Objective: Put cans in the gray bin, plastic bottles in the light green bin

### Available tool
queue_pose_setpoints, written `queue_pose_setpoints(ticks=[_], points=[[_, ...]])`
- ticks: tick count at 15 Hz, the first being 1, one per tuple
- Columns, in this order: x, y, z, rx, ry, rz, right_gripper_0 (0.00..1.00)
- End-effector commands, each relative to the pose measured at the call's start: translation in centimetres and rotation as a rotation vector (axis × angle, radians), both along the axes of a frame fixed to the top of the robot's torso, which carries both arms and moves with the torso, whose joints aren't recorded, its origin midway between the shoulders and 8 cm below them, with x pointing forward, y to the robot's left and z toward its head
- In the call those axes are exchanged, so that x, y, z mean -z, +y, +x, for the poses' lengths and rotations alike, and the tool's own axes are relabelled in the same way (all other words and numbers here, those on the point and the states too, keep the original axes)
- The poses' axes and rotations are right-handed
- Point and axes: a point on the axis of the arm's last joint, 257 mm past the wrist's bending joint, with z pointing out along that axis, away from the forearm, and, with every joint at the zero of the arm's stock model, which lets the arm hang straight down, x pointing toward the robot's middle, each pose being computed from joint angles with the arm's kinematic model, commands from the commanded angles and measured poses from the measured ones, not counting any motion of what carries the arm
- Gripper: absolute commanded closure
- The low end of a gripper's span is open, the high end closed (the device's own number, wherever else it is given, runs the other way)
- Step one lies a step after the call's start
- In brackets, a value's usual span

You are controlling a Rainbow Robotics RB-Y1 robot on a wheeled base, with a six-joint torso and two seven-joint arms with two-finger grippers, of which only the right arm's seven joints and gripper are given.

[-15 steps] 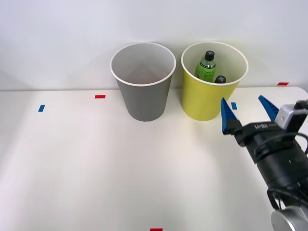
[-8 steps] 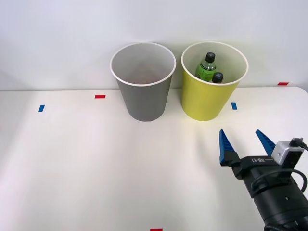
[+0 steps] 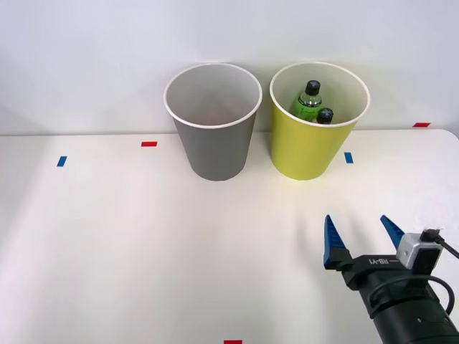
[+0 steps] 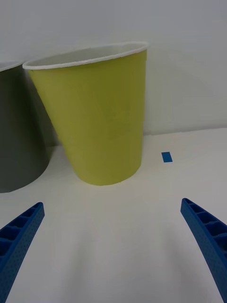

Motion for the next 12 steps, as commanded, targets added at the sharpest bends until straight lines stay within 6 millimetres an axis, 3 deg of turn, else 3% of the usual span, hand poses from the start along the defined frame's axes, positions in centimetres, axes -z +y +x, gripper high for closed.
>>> queue_pose_setpoints(ticks=[1, 5, 7, 9, 12], points=[[1.4, 1.7, 0.1, 0.003, -0.036, 0.05, 0.0], [2.9, 3.1, -1.0, -0.042, -0.109, 0.027, 0.0], [3.4, 3.9, -2.4, -0.085, -0.158, -0.056, 0.0], [4.1, 3.1, -4.1, -0.061, -0.168, -0.248, 0.0], [5.9, 3.7, -7.0, -0.095, -0.119, -0.228, 0.0]])
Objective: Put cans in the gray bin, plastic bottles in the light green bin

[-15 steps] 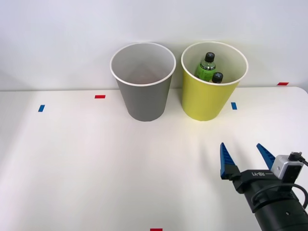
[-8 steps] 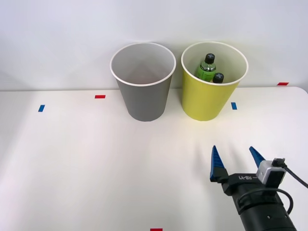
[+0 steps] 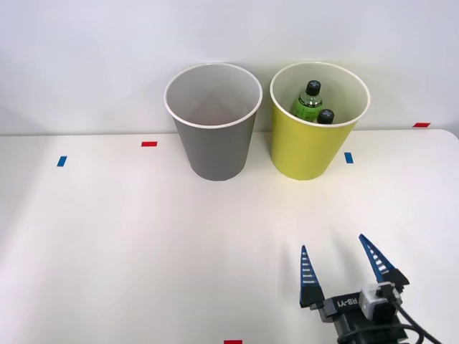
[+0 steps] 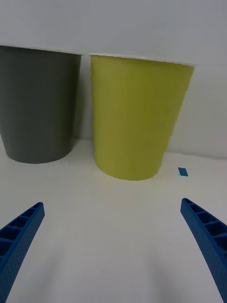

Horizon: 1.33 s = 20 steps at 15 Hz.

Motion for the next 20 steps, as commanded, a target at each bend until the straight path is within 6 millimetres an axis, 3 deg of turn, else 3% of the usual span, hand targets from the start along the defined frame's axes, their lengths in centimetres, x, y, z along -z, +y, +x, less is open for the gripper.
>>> queue_pose_setpoints(ticks=[1, 5, 8, 12, 20], points=[[1.9, 0.8, -4.2, -0.043, 0.052, 0.045, 0.0], [2.8, 0.8, -7.5, -0.025, 0.09, 0.09, 0.0], [4.9, 0.6, -9.6, -0.01, 0.093, 0.095, 0.0], [6.0, 1.3, -10.7, -0.028, 0.116, 0.069, 0.0], [6.0, 1.6, -10.8, -0.031, 0.12, 0.075, 0.0]])
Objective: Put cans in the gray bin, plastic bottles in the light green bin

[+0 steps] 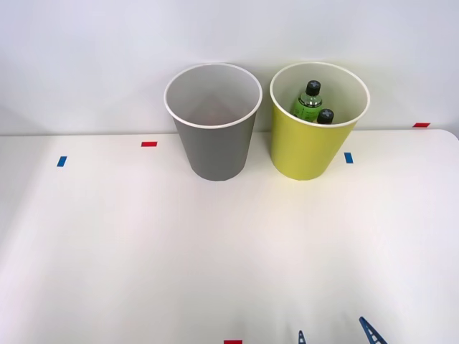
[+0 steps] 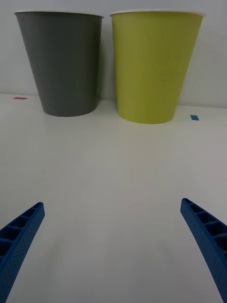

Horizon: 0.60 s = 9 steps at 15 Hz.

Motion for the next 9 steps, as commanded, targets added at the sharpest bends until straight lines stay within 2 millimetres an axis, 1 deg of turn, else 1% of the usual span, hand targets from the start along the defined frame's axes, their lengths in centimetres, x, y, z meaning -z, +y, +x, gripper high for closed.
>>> queue_pose_setpoints(ticks=[1, 9], points=[[0.0, 0.01, 0.01, 0.0, 0.0, 0.0, 0.0], [0.0, 0.01, 0.01, 0.0, 0.0, 0.0, 0.0]])
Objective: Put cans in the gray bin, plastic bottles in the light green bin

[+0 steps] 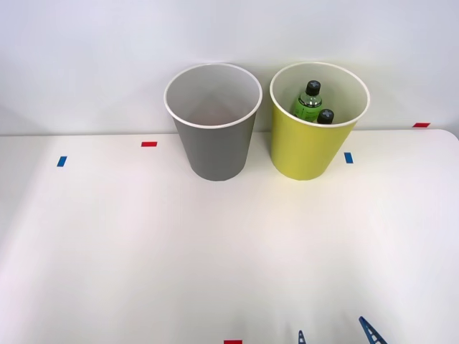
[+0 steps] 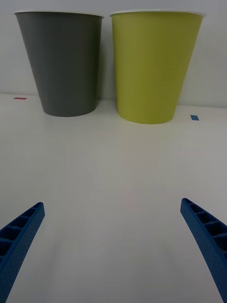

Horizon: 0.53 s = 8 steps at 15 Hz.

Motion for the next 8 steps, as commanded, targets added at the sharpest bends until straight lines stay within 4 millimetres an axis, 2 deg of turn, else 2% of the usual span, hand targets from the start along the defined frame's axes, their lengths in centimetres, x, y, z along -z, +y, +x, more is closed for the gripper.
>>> queue_pose_setpoints(ticks=[1, 8], points=[[0.0, 0.01, 0.01, 0.0, 0.0, 0.0, 0.0], [0.0, 0.01, 0.01, 0.0, 0.0, 0.0, 0.0]])
